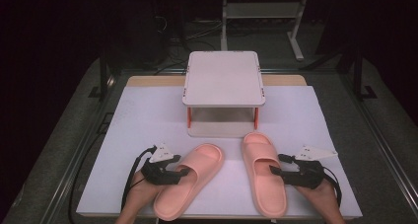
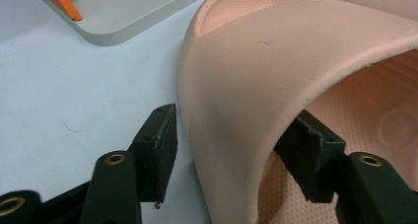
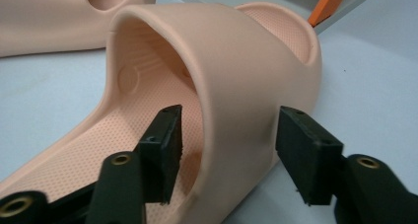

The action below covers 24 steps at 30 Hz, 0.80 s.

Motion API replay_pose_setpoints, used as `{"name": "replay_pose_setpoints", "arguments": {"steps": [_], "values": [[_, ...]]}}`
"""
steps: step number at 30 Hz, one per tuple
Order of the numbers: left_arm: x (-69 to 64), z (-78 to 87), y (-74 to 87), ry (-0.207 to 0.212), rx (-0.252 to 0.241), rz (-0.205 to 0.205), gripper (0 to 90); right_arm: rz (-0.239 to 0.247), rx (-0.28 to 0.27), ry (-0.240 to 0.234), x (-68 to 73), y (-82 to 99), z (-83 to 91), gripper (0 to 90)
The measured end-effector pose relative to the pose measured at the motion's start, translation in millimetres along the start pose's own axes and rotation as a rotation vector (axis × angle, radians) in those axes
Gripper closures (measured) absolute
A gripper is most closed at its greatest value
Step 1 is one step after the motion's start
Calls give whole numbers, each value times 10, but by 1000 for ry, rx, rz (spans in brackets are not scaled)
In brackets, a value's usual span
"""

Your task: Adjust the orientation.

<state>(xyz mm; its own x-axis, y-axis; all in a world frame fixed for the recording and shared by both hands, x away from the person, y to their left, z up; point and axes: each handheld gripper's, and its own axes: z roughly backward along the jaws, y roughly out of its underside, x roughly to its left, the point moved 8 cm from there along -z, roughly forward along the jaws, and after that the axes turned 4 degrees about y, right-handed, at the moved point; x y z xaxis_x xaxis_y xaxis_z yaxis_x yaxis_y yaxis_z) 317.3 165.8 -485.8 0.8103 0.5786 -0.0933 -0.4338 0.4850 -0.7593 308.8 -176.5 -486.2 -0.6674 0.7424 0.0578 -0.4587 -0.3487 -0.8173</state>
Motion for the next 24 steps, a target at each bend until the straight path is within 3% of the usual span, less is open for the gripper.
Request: {"name": "replay_pose_setpoints", "arguments": {"steps": [6,13,20,24], "values": [[-7,9,-14,-10,-6,-15,497,24,-2,49,-15,-14,-18,516],[9,37,-27,1,-21,6,619,39,-6,75,-28,-36,-21,624],[23,73,-20,-10,-12,-6,705,58,-6,87,-17,-47,-19,717],[37,112,-9,-6,-9,-7,756,77,-5,57,13,-45,-11,759]]}}
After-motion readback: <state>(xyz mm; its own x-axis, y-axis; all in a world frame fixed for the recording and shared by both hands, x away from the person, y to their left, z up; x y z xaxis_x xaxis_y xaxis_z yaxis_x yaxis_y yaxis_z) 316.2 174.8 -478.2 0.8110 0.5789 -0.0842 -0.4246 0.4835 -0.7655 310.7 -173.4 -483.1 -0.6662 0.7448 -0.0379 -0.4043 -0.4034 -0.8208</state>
